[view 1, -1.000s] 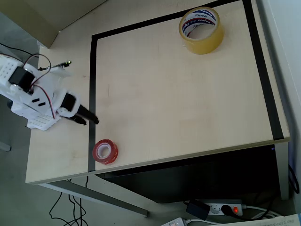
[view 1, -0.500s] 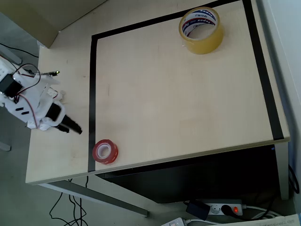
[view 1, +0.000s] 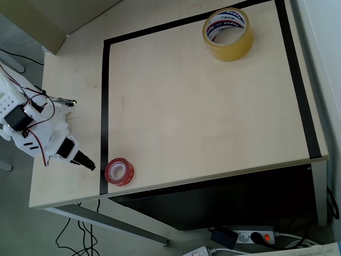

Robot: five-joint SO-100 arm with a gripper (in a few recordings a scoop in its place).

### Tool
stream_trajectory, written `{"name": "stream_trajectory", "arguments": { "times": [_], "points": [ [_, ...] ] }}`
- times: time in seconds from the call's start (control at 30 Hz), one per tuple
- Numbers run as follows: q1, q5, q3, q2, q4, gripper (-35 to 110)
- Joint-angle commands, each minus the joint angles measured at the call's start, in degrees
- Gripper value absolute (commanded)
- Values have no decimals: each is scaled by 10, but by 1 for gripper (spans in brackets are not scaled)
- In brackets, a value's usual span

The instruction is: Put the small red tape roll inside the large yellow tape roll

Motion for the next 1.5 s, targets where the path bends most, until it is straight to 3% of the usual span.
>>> {"name": "stream_trajectory", "arguments": {
  "times": [0.0,0.33,1.33,1.47],
  "points": [
    [-14,-171,-11,2,-20,21],
    [-65,-171,-26,-2,-39,21],
    [-54,-171,-88,-168,-141,21],
    [-53,-171,-91,-200,-156,15]
  ]
}}
